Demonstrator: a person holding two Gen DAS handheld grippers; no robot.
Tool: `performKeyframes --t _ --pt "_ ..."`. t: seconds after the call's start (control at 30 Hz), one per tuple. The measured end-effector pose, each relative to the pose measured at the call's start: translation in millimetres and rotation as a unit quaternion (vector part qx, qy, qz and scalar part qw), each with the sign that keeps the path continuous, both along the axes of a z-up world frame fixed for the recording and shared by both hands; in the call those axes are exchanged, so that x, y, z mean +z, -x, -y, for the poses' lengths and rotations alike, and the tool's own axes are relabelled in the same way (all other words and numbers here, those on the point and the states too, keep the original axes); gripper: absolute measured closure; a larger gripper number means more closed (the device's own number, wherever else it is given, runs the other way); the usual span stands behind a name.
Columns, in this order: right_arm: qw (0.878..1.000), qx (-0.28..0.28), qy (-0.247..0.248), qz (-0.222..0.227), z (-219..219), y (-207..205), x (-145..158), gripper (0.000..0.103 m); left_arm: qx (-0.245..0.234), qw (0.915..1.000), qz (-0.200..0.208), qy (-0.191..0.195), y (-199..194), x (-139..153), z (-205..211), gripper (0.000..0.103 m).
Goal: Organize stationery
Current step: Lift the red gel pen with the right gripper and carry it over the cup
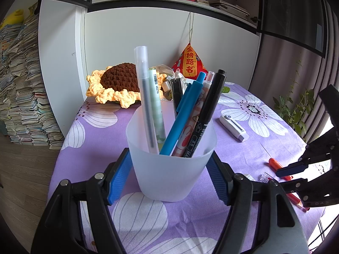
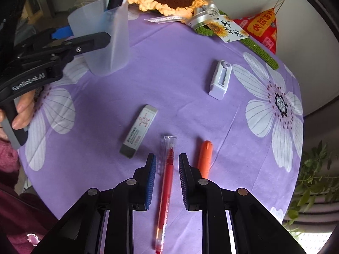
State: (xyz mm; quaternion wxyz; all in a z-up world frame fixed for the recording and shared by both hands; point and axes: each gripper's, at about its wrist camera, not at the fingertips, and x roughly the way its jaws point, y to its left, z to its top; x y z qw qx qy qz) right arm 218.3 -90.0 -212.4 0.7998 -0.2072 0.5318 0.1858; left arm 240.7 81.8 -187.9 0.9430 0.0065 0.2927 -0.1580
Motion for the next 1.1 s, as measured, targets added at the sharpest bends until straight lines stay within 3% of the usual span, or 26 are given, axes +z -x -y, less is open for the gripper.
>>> performKeyframes --t 0.23,0.37,0.47,0.77,1.1 --pt "1.0 -0.004 0.0 -0.016 0 -17 -3 0.083 0.0 1.0 0.0 0.0 0 0 0 0.033" --pt "0.998 -0.021 -0.033 -0.047 6 -27 -4 0.088 0.0 1.0 0.0 0.0 0 0 0 0.033" --pt "0.998 -0.033 -0.035 -0.042 7 -25 -2 0.088 0.0 1.0 0.0 0.0 0 0 0 0.033" --pt "0.993 -0.043 -0.093 0.051 15 8 70 0.088 0.0 1.0 0.0 0.0 0 0 0 0.033" --pt "0.975 -0.001 -0.162 0.154 -12 25 152 0.088 0.0 1.0 0.0 0.0 0 0 0 0.033"
